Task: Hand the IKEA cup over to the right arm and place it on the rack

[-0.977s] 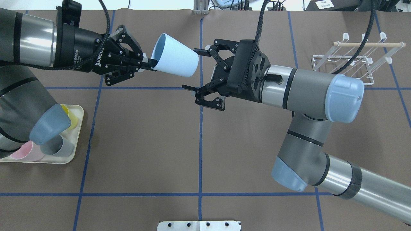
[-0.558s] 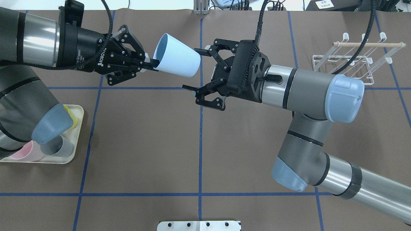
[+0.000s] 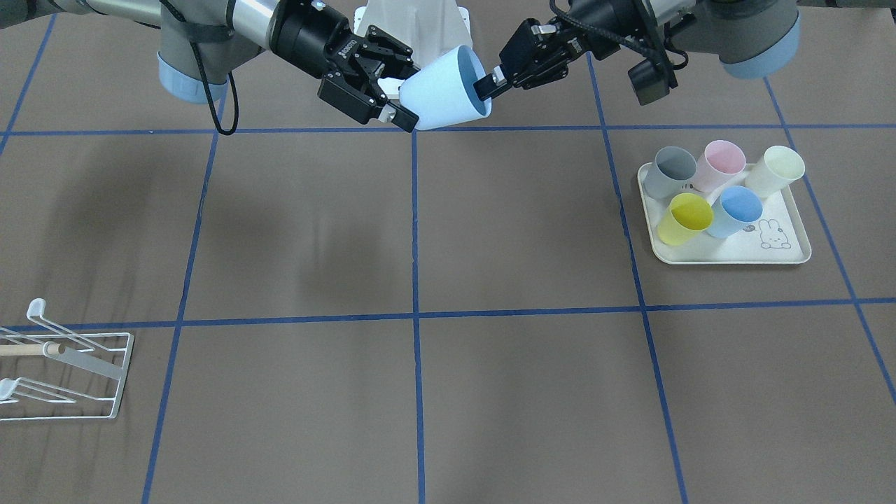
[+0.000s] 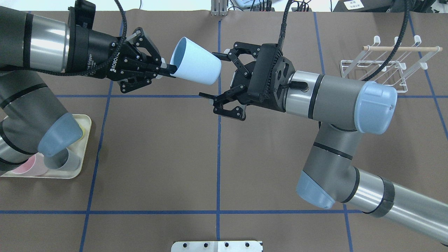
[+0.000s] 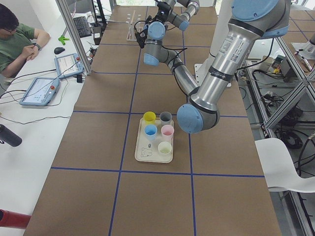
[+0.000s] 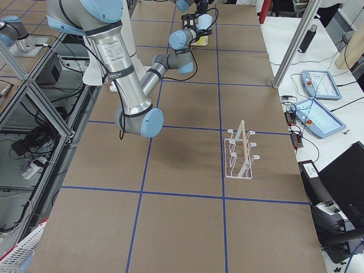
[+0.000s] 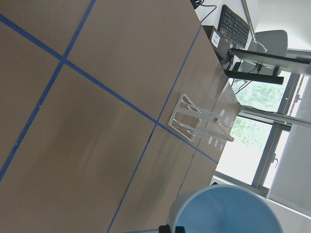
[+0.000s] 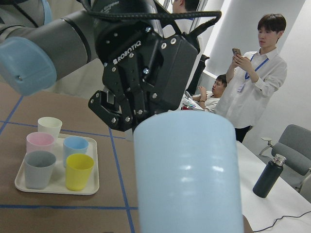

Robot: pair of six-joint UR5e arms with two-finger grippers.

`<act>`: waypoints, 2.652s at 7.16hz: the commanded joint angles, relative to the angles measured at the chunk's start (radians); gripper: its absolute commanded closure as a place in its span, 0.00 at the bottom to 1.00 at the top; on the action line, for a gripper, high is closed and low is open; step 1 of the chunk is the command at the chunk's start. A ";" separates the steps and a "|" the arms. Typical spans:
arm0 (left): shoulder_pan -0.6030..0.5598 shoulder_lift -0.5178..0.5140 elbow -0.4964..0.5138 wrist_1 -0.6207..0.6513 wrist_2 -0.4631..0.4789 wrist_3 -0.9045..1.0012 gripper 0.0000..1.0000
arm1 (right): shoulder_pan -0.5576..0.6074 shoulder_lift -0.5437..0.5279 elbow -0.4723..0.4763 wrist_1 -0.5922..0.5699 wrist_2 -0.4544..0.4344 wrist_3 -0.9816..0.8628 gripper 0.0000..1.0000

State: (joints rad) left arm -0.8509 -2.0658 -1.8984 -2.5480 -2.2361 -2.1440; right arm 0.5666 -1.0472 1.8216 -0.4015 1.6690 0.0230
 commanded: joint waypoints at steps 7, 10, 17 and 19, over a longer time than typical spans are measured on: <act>0.006 -0.008 0.010 -0.002 0.000 0.013 0.84 | 0.003 0.001 -0.004 -0.013 -0.006 0.002 0.39; 0.004 -0.004 0.007 -0.003 -0.003 0.075 0.00 | 0.007 -0.001 -0.007 -0.013 -0.006 0.002 0.41; -0.131 0.231 -0.008 0.090 -0.004 0.494 0.00 | 0.172 -0.001 0.140 -0.575 0.001 0.002 0.46; -0.160 0.301 -0.010 0.199 0.001 0.721 0.00 | 0.229 0.001 0.140 -0.719 0.006 -0.119 0.49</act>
State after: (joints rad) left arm -0.9917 -1.8119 -1.9077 -2.4054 -2.2375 -1.5614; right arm 0.7647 -1.0472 1.9614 -1.0337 1.6733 -0.0187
